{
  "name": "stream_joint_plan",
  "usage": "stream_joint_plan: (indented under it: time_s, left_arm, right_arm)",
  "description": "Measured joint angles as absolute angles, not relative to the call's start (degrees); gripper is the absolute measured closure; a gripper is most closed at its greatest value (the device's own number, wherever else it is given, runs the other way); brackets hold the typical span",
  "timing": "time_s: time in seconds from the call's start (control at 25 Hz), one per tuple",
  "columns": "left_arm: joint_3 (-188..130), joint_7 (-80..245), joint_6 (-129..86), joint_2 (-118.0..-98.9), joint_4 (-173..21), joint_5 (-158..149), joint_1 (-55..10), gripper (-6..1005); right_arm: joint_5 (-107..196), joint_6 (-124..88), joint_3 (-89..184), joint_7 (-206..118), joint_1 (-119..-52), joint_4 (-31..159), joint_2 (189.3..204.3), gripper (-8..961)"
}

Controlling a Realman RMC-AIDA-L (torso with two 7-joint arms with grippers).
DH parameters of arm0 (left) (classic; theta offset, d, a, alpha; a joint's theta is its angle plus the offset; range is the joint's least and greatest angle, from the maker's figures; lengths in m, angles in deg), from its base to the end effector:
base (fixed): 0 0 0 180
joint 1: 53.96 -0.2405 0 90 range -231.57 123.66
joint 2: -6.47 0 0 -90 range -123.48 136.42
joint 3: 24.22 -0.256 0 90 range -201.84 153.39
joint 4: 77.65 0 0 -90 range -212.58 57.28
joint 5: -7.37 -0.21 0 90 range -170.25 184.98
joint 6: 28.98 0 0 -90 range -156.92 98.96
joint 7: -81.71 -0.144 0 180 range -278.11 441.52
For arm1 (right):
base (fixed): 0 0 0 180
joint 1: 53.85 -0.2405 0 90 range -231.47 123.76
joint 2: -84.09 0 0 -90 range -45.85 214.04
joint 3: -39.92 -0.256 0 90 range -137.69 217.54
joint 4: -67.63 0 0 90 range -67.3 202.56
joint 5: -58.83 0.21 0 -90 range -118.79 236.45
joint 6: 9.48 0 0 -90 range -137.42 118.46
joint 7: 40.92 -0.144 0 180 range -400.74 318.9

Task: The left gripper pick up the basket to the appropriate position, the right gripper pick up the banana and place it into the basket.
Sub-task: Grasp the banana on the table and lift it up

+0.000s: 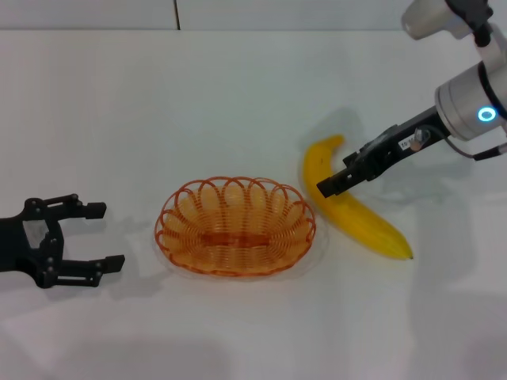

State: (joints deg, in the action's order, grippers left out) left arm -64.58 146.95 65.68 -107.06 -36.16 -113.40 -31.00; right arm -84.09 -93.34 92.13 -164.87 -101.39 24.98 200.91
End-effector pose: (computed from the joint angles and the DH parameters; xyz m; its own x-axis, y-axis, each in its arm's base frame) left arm -0.3187 0.2908 0.0397 0.9343 0.1902 0.3016 0.2667 -0.9342 -0.2372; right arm 0.2137 0.3923 -0.0080 0.7199 -0.6933 0.0321 -0.6758 -0.7107 -0.1956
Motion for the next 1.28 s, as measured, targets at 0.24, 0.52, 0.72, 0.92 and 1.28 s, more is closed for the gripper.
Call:
stream_joint_plan:
  time_s: [0.24, 0.52, 0.72, 0.92, 1.28]
  left_arm:
    - [-64.56, 146.92, 65.67, -107.1, -36.16, -113.43, -30.66, 93]
    - [-64.56, 146.92, 65.67, -107.09, -36.16, -113.47, -30.65, 93]
    - [-64.51, 146.92, 65.67, -107.05, -36.16, -113.35, -30.58, 93]
    - [-64.37, 146.92, 65.67, -107.0, -36.17, -113.33, -30.58, 93]
    - [-64.32, 146.92, 65.67, -107.12, -36.17, -113.08, -30.07, 93]
  right_arm:
    - [-84.43, -91.93, 92.14, -165.97, -101.45, 26.53, 200.89, 72]
    - [-85.68, -90.37, 92.4, -166.54, -101.06, 27.57, 200.89, 71]
    - [-85.95, -89.79, 93.06, -166.53, -101.28, 29.67, 200.96, 71]
    - [-85.87, -89.79, 93.1, -166.48, -101.23, 29.9, 201.02, 71]
    - [-85.94, -88.91, 93.21, -166.12, -101.4, 32.48, 200.99, 73]
